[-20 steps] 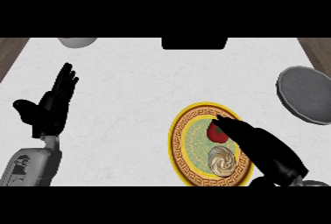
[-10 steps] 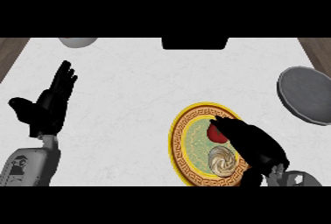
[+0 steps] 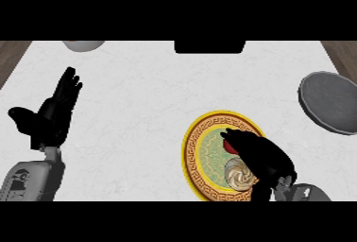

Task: Pick the cupcake from the plate and place it in the pan

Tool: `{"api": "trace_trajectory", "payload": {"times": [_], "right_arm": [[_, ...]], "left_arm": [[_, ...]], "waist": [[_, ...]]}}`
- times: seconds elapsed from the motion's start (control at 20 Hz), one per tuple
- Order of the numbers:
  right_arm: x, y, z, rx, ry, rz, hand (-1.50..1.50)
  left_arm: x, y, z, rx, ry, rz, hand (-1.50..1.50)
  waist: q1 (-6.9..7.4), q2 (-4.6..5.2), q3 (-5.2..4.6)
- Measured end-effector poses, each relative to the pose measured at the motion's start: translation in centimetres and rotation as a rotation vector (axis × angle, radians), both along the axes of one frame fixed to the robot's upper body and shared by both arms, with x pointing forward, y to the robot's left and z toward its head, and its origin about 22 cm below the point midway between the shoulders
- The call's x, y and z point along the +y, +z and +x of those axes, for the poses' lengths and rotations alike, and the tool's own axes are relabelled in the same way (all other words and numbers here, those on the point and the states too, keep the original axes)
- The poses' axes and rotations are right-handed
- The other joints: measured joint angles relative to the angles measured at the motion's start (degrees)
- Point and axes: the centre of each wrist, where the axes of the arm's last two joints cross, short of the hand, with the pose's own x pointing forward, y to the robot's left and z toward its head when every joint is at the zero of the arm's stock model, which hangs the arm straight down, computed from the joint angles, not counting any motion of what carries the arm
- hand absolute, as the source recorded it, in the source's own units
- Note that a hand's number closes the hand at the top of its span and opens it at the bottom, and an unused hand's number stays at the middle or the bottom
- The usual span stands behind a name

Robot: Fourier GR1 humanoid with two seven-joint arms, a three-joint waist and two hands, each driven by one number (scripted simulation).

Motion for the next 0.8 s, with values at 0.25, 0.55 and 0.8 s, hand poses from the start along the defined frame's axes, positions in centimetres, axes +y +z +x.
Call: {"api": "trace_trajectory", "payload": {"times": [0.25, 0.55, 0.8], "right_arm": [[0.5, -2.2, 0.5, 0.024, 0.002, -0.035, -1.50], [0.4, -3.3, -0.1, 0.048, 0.004, -0.043, 1.50], [0.5, -3.2, 0.6, 0.012, 0.091, -0.032, 1.50]], "left_arm": [[0.1, 0.1, 0.3, 0.002, 0.001, 0.002, 0.00], [0.3, 0.0, 0.2, 0.001, 0.001, 0.009, 0.00], [0.4, -0.3, 0.1, -0.002, 0.003, 0.006, 0.00]], "waist": [[0.01, -0.02, -0.02], [-0.04, -0.25, -0.16], [0.05, -0.61, -0.43]]}}
